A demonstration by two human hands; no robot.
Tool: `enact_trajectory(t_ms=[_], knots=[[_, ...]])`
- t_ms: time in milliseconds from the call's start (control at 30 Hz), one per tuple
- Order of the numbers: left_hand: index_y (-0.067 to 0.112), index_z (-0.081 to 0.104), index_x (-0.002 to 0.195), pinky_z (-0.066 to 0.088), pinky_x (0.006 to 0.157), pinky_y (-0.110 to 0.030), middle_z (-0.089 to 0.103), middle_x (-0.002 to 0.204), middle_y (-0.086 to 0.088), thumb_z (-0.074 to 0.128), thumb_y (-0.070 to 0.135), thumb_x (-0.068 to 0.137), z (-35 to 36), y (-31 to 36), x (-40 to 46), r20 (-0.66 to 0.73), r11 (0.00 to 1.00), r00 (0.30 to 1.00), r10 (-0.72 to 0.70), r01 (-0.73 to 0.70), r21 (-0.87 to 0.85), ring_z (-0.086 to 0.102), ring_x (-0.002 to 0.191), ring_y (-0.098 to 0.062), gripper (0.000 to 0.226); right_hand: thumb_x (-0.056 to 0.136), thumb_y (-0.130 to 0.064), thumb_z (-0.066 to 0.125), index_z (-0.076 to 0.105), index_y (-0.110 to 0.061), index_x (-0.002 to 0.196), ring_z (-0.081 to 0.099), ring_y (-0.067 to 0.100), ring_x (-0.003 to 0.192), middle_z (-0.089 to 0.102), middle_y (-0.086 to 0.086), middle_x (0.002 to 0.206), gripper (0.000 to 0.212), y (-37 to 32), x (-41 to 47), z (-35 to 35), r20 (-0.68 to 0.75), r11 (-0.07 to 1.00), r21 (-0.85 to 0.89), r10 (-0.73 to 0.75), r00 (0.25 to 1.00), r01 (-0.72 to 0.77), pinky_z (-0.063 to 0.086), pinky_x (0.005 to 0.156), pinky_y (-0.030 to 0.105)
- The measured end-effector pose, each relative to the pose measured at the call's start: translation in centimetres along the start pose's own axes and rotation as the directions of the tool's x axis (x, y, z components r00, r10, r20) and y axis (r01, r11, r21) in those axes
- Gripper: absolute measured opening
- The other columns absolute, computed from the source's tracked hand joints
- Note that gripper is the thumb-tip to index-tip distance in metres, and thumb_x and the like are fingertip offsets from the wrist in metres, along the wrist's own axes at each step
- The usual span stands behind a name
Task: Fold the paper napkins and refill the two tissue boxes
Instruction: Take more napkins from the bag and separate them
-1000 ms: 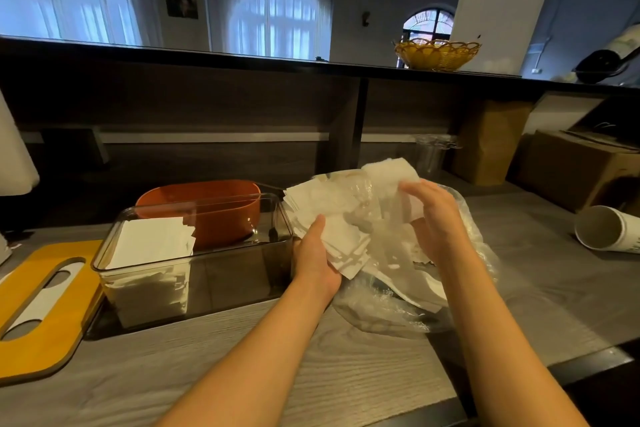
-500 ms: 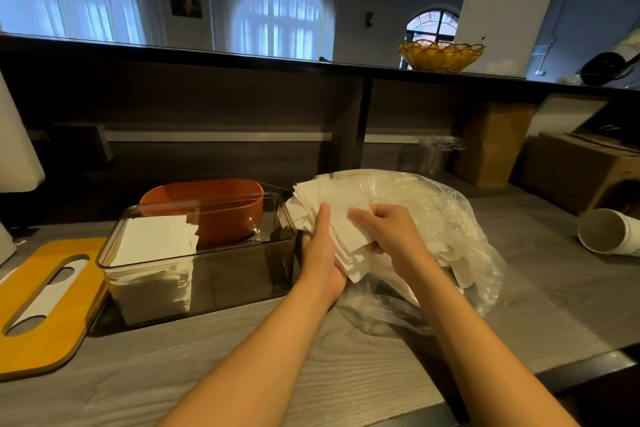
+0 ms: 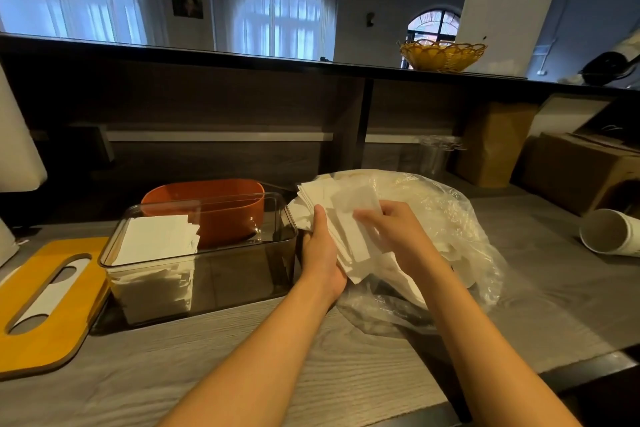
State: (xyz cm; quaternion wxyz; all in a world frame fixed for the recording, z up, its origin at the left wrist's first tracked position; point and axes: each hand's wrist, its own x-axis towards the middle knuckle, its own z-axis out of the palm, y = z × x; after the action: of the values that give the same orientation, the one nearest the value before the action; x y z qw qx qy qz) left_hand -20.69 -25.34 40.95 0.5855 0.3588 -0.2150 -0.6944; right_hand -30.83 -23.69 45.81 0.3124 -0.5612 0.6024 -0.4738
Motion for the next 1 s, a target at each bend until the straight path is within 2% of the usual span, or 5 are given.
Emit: enact_trajectory(t_ms=[200,333,567,800,1000], knots=[[0.032,0.058,0.124,0.053,0.099,-0.054,0.071,0.118,-0.009,0.041,0.072,0.092,-0.1,0.2,0.0,0.113,0.999,0.993,-0.036,0.037,-0.008,0.067,0.109,-0.032,0.054,0.105,-0.025,0.047,0.061,-0.029,0.101,0.06,0.012,0.088,0.062,-0.011,0.093,0.016,-0.2,-0.3,0.6,0.127,0.996,-0.053,-0.062,0.99,0.069,0.046,0.066,0.019],[0.02,0.052,0.137,0.054,0.096,-0.054,0.069,0.119,-0.011,0.066,0.027,0.096,-0.1,0.2,-0.5,0.041,0.999,0.999,0.012,-0.01,-0.046,0.068,0.106,-0.032,0.043,0.105,-0.02,0.045,0.058,-0.028,0.107,0.059,0.007,0.085,0.06,-0.016,0.092,0.015,0.0,0.0,0.6,0.182,0.995,-0.087,-0.03,0.983,0.047,0.047,0.069,0.018],[0.019,0.058,0.133,0.057,0.079,-0.044,0.073,0.115,-0.014,0.053,0.031,0.101,-0.5,0.8,-1.3,0.242,0.995,0.97,-0.011,0.034,-0.091,0.07,0.101,-0.033,0.034,0.103,-0.031,0.049,0.064,-0.021,0.111,0.061,0.01,0.094,0.065,-0.006,0.101,0.02,0.4,0.8,-1.7,-0.328,0.979,0.071,-0.156,0.932,0.189,0.049,0.078,0.024],[0.02,0.059,0.122,0.061,0.068,-0.041,0.075,0.092,-0.01,0.051,0.031,0.099,-0.7,1.2,-1.9,0.416,0.999,0.909,-0.027,0.035,-0.012,0.074,0.084,-0.028,0.027,0.1,-0.062,0.03,0.064,-0.022,0.088,0.068,0.021,0.082,0.074,-0.002,0.073,0.054,-1.2,-0.8,-2.2,0.082,0.83,0.523,0.177,0.981,-0.194,0.054,0.071,0.034],[0.017,0.059,0.129,0.058,0.082,-0.045,0.073,0.108,-0.015,0.055,0.017,0.099,-0.4,0.4,-1.6,0.354,0.992,0.934,-0.058,0.015,0.124,0.07,0.099,-0.034,0.03,0.096,-0.058,0.048,0.071,-0.023,0.109,0.067,0.023,0.104,0.072,0.004,0.113,0.045,-0.9,-0.4,-2.6,0.008,0.83,0.553,0.089,0.996,-0.079,0.053,0.093,0.046]])
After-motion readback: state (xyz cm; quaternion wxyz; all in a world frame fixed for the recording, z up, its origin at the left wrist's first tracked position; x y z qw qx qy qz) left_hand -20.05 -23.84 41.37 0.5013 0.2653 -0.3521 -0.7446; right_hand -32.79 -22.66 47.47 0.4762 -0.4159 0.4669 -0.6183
